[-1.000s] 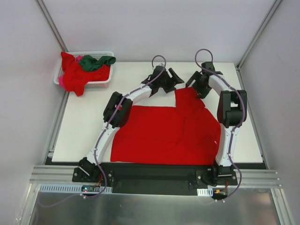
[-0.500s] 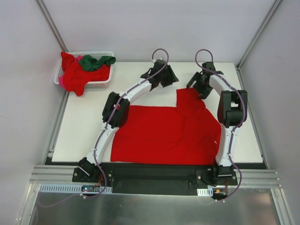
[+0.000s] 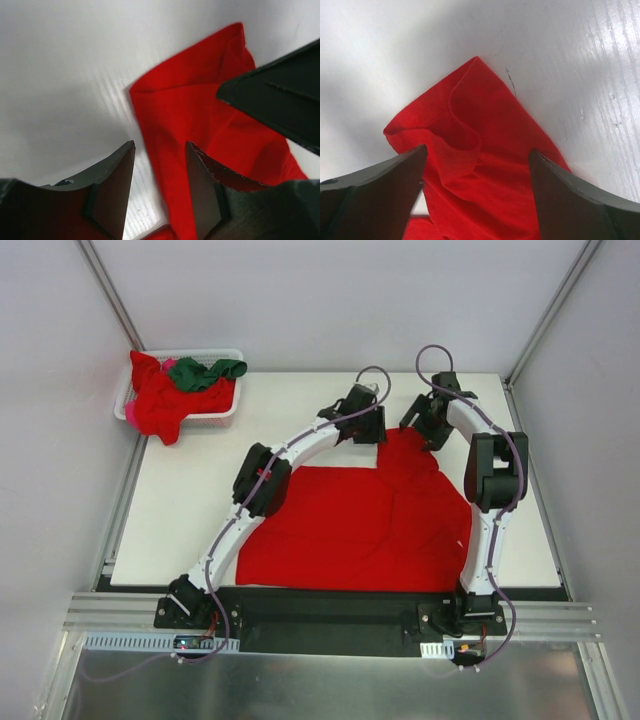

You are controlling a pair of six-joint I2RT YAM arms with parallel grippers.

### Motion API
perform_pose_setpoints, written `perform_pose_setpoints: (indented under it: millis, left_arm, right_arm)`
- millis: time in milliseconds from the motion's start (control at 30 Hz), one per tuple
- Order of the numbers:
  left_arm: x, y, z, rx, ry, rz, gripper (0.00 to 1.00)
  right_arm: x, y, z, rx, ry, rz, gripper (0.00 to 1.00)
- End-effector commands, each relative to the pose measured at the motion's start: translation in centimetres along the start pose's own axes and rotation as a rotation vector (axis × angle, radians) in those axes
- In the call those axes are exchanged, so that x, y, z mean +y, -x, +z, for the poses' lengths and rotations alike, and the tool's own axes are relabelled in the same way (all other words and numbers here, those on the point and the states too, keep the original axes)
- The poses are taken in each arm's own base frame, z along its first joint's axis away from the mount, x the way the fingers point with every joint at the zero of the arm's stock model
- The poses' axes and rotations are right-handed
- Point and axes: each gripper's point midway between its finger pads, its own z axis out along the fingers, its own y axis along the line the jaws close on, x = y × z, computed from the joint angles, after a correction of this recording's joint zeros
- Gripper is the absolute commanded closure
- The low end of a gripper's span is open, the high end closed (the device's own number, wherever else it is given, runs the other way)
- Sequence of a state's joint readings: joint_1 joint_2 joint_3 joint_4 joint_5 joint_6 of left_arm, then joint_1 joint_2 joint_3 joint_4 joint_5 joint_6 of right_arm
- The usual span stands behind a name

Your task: Fold and stack the t-shirts

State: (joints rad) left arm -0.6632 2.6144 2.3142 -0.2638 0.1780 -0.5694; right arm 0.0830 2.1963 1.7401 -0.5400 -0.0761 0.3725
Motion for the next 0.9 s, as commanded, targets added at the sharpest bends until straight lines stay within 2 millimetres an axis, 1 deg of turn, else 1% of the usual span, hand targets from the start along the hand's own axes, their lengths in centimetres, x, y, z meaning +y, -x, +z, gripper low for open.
perform_pose_setpoints:
  millis: [0, 67, 133, 167, 200, 233, 267, 300, 367, 433, 467, 500, 567, 633, 667, 700, 733, 767, 800, 867]
  left_arm:
    - [-0.6, -0.6, 0.6, 0.001, 0.012, 0.072, 0.55]
    - [-0.2, -0.7, 0.8, 0.011, 0.019, 0.05, 0.57]
    - [0.1, -0.3, 0.9, -0.015, 0.056, 0.023, 0.58]
    - [0.6, -1.0, 0.8, 0.013, 0.088, 0.012, 0.6]
    - [0.6, -1.0, 1.1, 0.016, 0.089, 0.009, 0.62]
    - [1.1, -1.7, 1.3, 0.038, 0.11, 0.002, 0.63]
    - [1.7, -2.6, 1.3, 0.067, 0.132, -0.007, 0.69]
    - [2.1, -3.2, 1.5, 0.084, 0.147, -0.033, 0.73]
    - [2.8, -2.7, 1.3, 0.06, 0.186, -0.04, 0.76]
    - [3.1, -2.7, 1.4, 0.059, 0.195, -0.064, 0.82]
    - [3.4, -2.6, 1.3, 0.061, 0.197, -0.076, 0.87]
    - [3.8, -2.6, 1.2, 0.064, 0.208, -0.093, 0.95]
    - [4.4, -1.9, 0.8, 0.039, 0.24, -0.101, 0.98]
    - [4.4, -1.0, -0.1, 0.025, 0.241, -0.122, 1.0]
    - [4.5, -0.6, -0.4, 0.015, 0.242, -0.142, 1.0]
    - [4.9, 0.4, -0.8, -0.003, 0.246, -0.181, 1.0]
    - [5.2, 0.8, -1.0, -0.01, 0.249, -0.205, 1.0]
    - [5.1, 1.3, -1.4, -0.02, 0.247, -0.222, 1.0]
    - [6.2, 1.3, -1.5, -0.032, 0.284, -0.254, 1.0]
    - [6.5, 1.4, -1.7, -0.04, 0.298, -0.267, 1.0]
  right_arm:
    - [0.8, 1.3, -3.1, -0.046, 0.032, -0.02, 0.15]
    - [0.9, 1.2, -3.0, -0.041, 0.037, -0.023, 0.15]
    - [0.9, 1.0, -3.1, -0.037, 0.037, -0.023, 0.15]
    - [0.7, 0.9, -3.1, -0.032, 0.036, -0.023, 0.16]
    - [0.7, 0.7, -3.1, -0.03, 0.034, -0.021, 0.16]
    - [0.7, 0.7, -3.2, -0.032, 0.033, -0.024, 0.16]
    - [0.6, 0.6, -3.2, -0.03, 0.03, -0.023, 0.16]
    - [0.3, 0.4, -3.0, -0.024, 0.024, -0.021, 0.16]
    - [0.2, 0.2, -3.0, -0.02, 0.021, -0.021, 0.16]
    - [0.0, 0.0, -2.9, -0.014, 0.016, -0.023, 0.16]
    - [-0.3, 0.1, -3.0, -0.021, 0.005, -0.023, 0.16]
    - [-0.4, -0.1, -3.0, -0.02, 0.0, -0.027, 0.16]
    - [-1.2, -0.1, -3.0, -0.028, -0.031, -0.031, 0.16]
    - [-1.9, 0.1, -3.0, -0.033, -0.051, -0.028, 0.17]
    - [-2.5, 0.3, -2.8, -0.033, -0.061, -0.017, 0.17]
    - [-2.7, 0.3, -2.7, -0.03, -0.063, -0.008, 0.17]
    - [-2.9, 0.4, -2.5, -0.026, -0.062, 0.001, 0.17]
    - [-3.2, 0.8, -2.7, -0.032, -0.062, 0.011, 0.17]
    - [-3.2, 1.0, -2.8, -0.037, -0.061, 0.011, 0.17]
    - [-3.0, 1.5, -3.1, -0.054, -0.051, -0.003, 0.17]
